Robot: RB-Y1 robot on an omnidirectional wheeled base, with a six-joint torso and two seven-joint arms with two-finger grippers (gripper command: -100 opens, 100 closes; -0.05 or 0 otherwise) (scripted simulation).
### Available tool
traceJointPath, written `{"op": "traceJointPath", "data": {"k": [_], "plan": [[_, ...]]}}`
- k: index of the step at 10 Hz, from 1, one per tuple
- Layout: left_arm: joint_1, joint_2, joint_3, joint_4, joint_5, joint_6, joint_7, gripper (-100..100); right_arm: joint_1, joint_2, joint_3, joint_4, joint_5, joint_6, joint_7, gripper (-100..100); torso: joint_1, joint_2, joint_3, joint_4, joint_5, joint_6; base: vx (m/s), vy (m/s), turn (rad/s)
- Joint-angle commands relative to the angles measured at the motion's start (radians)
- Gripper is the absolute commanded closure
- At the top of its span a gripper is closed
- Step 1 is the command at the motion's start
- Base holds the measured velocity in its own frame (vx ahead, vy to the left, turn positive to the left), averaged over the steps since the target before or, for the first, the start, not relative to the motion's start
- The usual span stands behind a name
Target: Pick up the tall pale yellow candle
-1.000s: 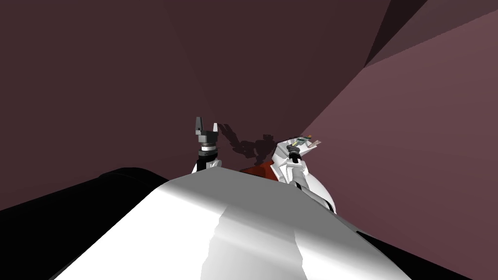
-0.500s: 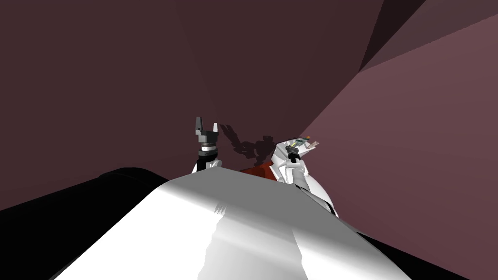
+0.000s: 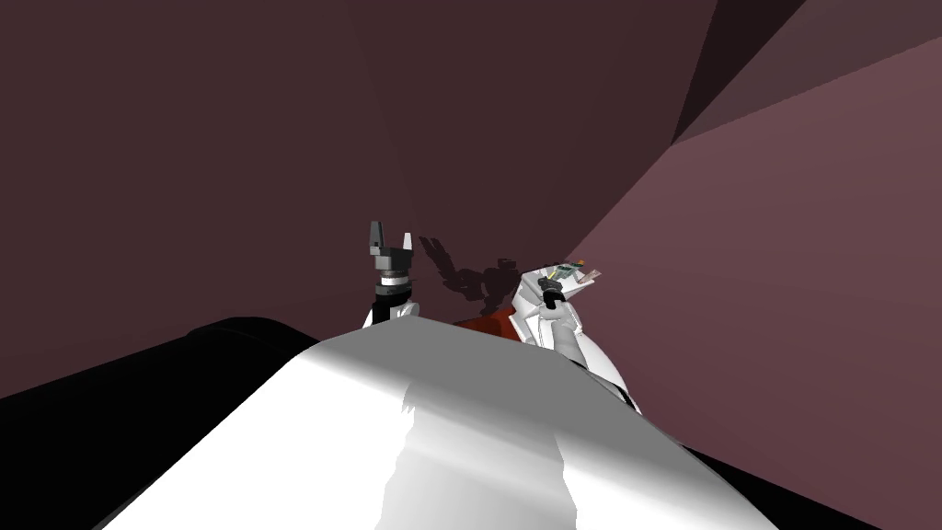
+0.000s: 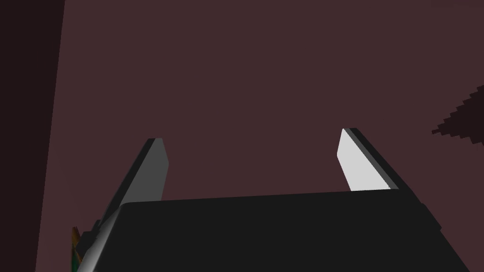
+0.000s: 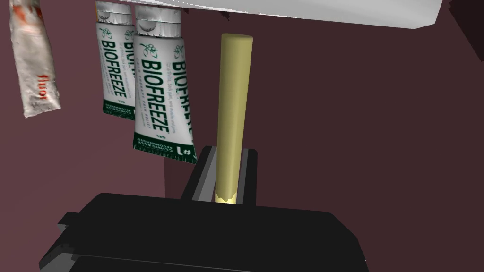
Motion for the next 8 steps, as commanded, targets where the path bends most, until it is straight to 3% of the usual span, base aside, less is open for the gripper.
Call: {"op": "traceJointPath", "data": {"k": [1, 3, 5, 6, 7, 8], "plan": [[0.0, 0.0, 0.0, 0.0, 0.0, 0.0, 0.0, 0, 0.046, -0.006, 0.05, -0.05, 0.05, 0.05, -0.05, 100, 0.0, 0.0, 0.0, 0.0, 0.0, 0.0, 0.002, -0.036, 0.028], [0.0, 0.0, 0.0, 0.0, 0.0, 0.0, 0.0, 0, 0.046, -0.006, 0.078, -0.058, 0.108, 0.09, -0.108, 100, -0.004, -0.001, -0.002, -0.002, -0.002, 0.001, 0.017, -0.047, 0.008], [0.0, 0.0, 0.0, 0.0, 0.0, 0.0, 0.0, 0, 0.046, -0.006, 0.078, -0.058, 0.118, 0.09, -0.165, 100, -0.005, -0.002, -0.003, -0.004, -0.002, 0.003, 0.0, -0.005, 0.001], [0.0, 0.0, 0.0, 0.0, 0.0, 0.0, 0.0, 0, 0.09, -0.012, 0.129, -0.109, 0.165, 0.139, -0.195, 100, -0.005, -0.002, -0.004, -0.005, -0.003, 0.003, 0.003, -0.047, 0.017], [0.0, 0.0, 0.0, 0.0, 0.0, 0.0, 0.0, 0, 0.09, -0.012, 0.157, -0.121, 0.188, 0.167, -0.226, 100, -0.008, -0.002, -0.004, -0.006, -0.003, 0.004, 0.016, -0.064, 0.024], [0.0, 0.0, 0.0, 0.0, 0.0, 0.0, 0.0, 0, 0.09, -0.012, 0.157, -0.121, 0.222, 0.176, -0.254, 100, -0.009, -0.003, -0.005, -0.006, -0.004, 0.004, 0.014, -0.03, 0.012]]}}
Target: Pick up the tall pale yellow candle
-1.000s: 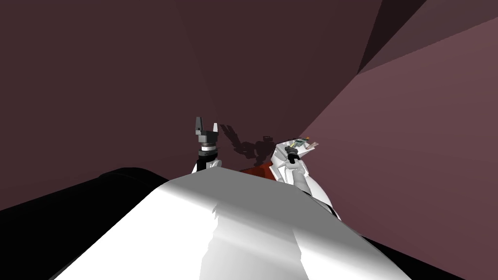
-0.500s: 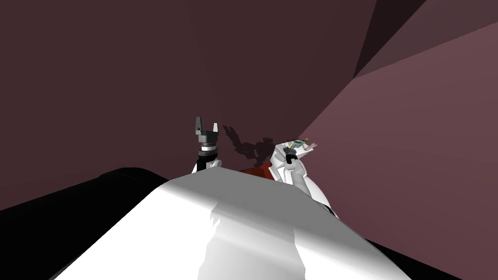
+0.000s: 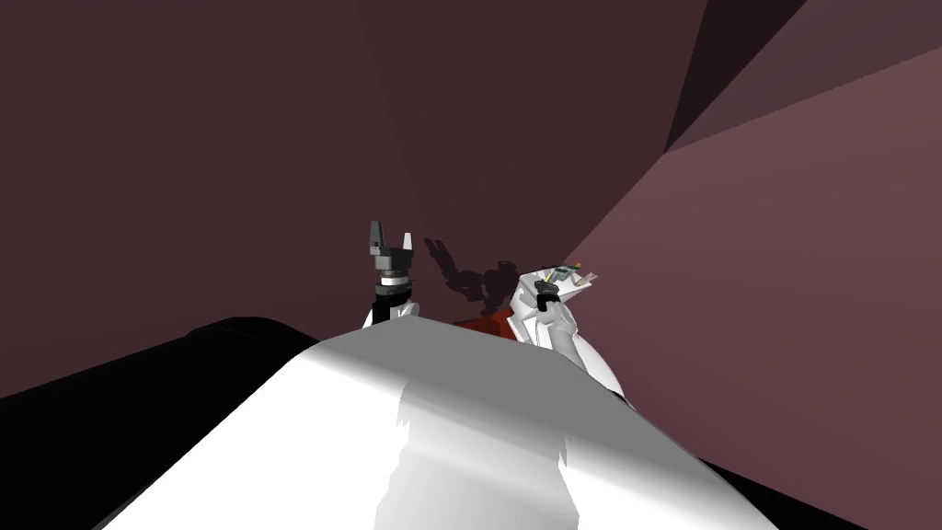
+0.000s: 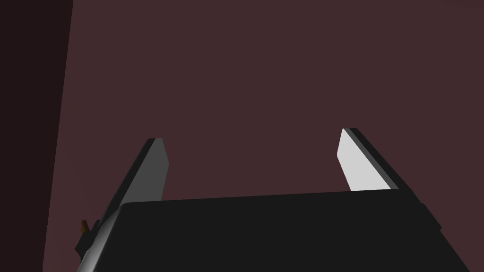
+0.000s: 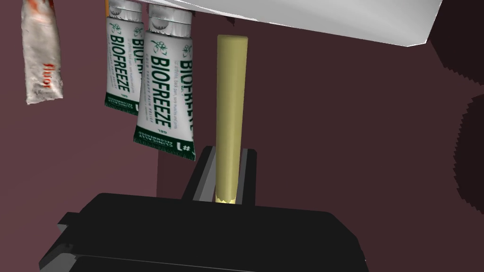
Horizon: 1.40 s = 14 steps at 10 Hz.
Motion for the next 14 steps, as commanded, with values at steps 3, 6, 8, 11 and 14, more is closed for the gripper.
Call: {"op": "traceJointPath", "data": {"k": [3, 6, 8, 11, 14], "plan": [[0.0, 0.0, 0.0, 0.0, 0.0, 0.0, 0.0, 0, 0.05, -0.01, 0.061, -0.057, 0.069, 0.066, -0.105, 100, 0.001, 0.0, 0.0, 0.0, 0.0, 0.0, 0.007, -0.018, 0.01], [0.0, 0.0, 0.0, 0.0, 0.0, 0.0, 0.0, 0, 0.05, -0.01, 0.089, -0.07, 0.129, 0.104, -0.187, 100, -0.002, 0.0, -0.001, -0.001, -0.001, 0.001, 0.006, -0.031, 0.01], [0.0, 0.0, 0.0, 0.0, 0.0, 0.0, 0.0, 0, 0.094, -0.016, 0.139, -0.12, 0.177, 0.154, -0.243, 100, 0.0, 0.0, 0.0, -0.001, -0.002, 0.001, 0.005, -0.018, 0.009], [0.0, 0.0, 0.0, 0.0, 0.0, 0.0, 0.0, 0, 0.094, -0.016, 0.168, -0.133, 0.237, 0.191, -0.334, 100, -0.002, 0.0, 0.0, 0.0, -0.002, 0.001, 0.009, -0.032, 0.01], [0.0, 0.0, 0.0, 0.0, 0.0, 0.0, 0.0, 0, 0.138, -0.022, 0.242, -0.196, 0.32, 0.261, -0.421, 100, -0.004, 0.001, 0.0, 0.0, -0.003, 0.001, 0.003, -0.037, 0.015]]}}
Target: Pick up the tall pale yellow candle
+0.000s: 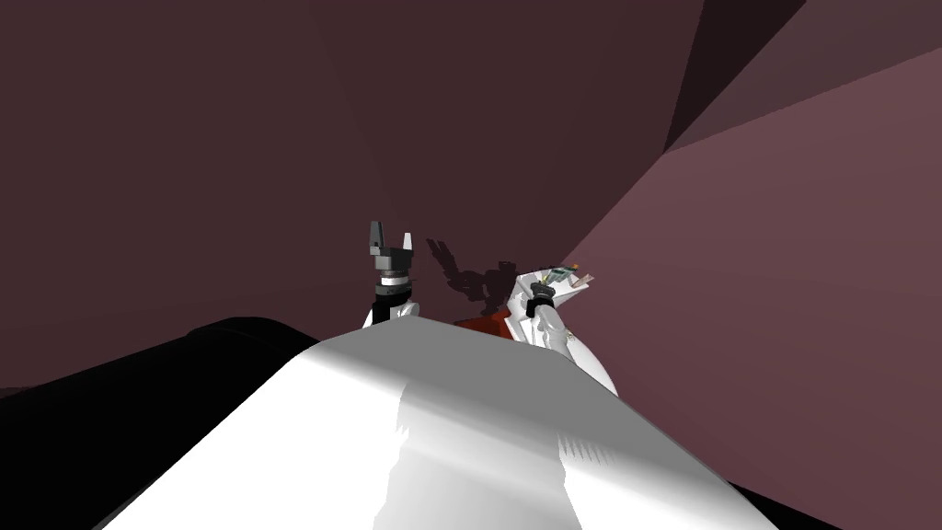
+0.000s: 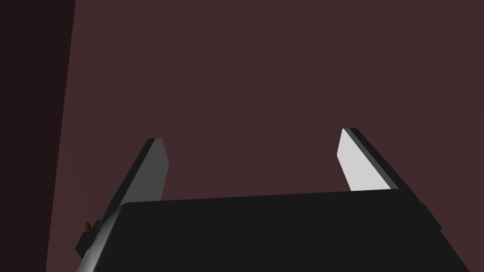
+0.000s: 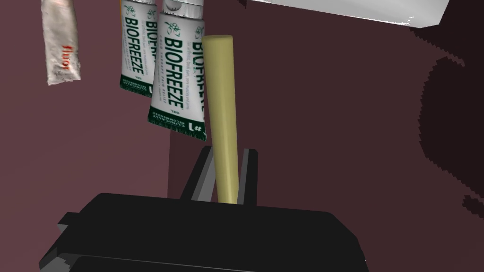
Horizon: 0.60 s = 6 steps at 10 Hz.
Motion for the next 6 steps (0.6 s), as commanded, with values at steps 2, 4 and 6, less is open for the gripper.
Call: {"op": "traceJointPath", "data": {"k": [2, 4, 6], "plan": [[0.0, 0.0, 0.0, 0.0, 0.0, 0.0, 0.0, 0, 0.009, 0.001, 0.024, -0.018, 0.047, 0.038, -0.076, 100, 0.001, 0.0, 0.0, 0.0, 0.0, 0.0, 0.009, -0.02, 0.003], [0.0, 0.0, 0.0, 0.0, 0.0, 0.0, 0.0, 0, 0.052, -0.006, 0.073, -0.067, 0.097, 0.088, -0.132, 100, 0.003, 0.0, 0.0, 0.0, 0.0, 0.0, 0.007, -0.015, 0.008], [0.0, 0.0, 0.0, 0.0, 0.0, 0.0, 0.0, 0, 0.052, -0.006, 0.102, -0.081, 0.139, 0.125, -0.172, 100, 0.0, 0.0, 0.0, 0.0, -0.001, 0.0, 0.013, -0.046, 0.017]]}}
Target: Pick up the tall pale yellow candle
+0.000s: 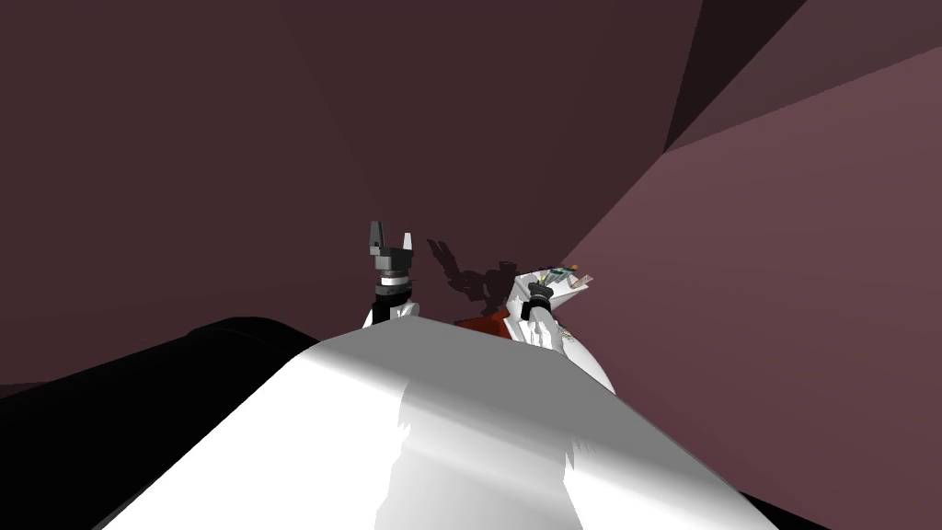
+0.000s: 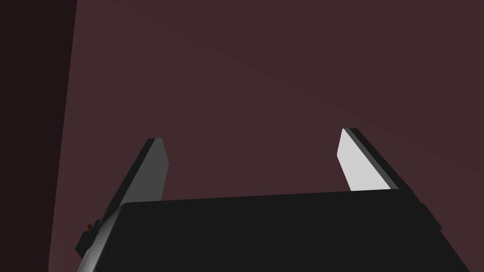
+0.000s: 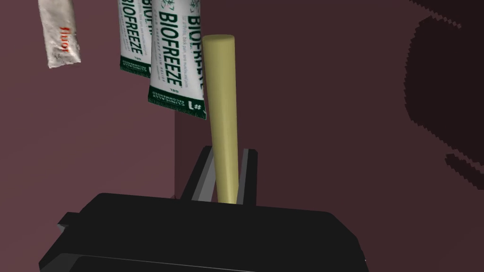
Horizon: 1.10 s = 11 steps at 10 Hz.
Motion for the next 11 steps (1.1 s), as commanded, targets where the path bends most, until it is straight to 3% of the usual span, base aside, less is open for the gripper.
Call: {"op": "traceJointPath", "data": {"k": [1, 3, 4, 5, 8, 10, 11], "plan": [[0.0, 0.0, 0.0, 0.0, 0.0, 0.0, 0.0, 0, -0.001, -0.001, 0.007, 0.002, 0.038, 0.014, -0.05, 100, 0.0, 0.0, 0.0, 0.0, 0.0, 0.0, 0.003, -0.011, -0.004], [0.0, 0.0, 0.0, 0.0, 0.0, 0.0, 0.0, 0, -0.001, -0.001, 0.007, 0.002, 0.038, 0.014, -0.095, 100, 0.002, 0.0, 0.0, 0.0, 0.0, 0.0, 0.0, 0.0, 0.0], [0.0, 0.0, 0.0, 0.0, 0.0, 0.0, 0.0, 0, 0.043, -0.007, 0.057, -0.049, 0.087, 0.064, -0.128, 100, 0.002, 0.001, 0.0, 0.0, 0.0, 0.0, 0.008, -0.042, 0.03], [0.0, 0.0, 0.0, 0.0, 0.0, 0.0, 0.0, 0, 0.043, -0.007, 0.083, -0.061, 0.11, 0.086, -0.15, 100, 0.0, 0.001, 0.001, 0.0, -0.001, 0.0, 0.012, -0.065, 0.019], [0.0, 0.0, 0.0, 0.0, 0.0, 0.0, 0.0, 0, 0.043, -0.007, 0.085, -0.061, 0.146, 0.101, -0.231, 100, 0.0, 0.001, 0.001, 0.001, -0.001, 0.0, 0.005, -0.014, -0.001], [0.0, 0.0, 0.0, 0.0, 0.0, 0.0, 0.0, 0, 0.043, -0.007, 0.085, -0.061, 0.145, 0.101, -0.227, 100, 0.001, 0.001, 0.001, 0.0, -0.001, 0.0, 0.0, 0.004, 0.0], [0.0, 0.0, 0.0, 0.0, 0.0, 0.0, 0.0, 0, 0.043, -0.007, 0.085, -0.061, 0.145, 0.101, -0.23, 0, 0.001, 0.001, 0.001, 0.0, -0.001, 0.0, 0.0, 0.0, 0.0]]}}
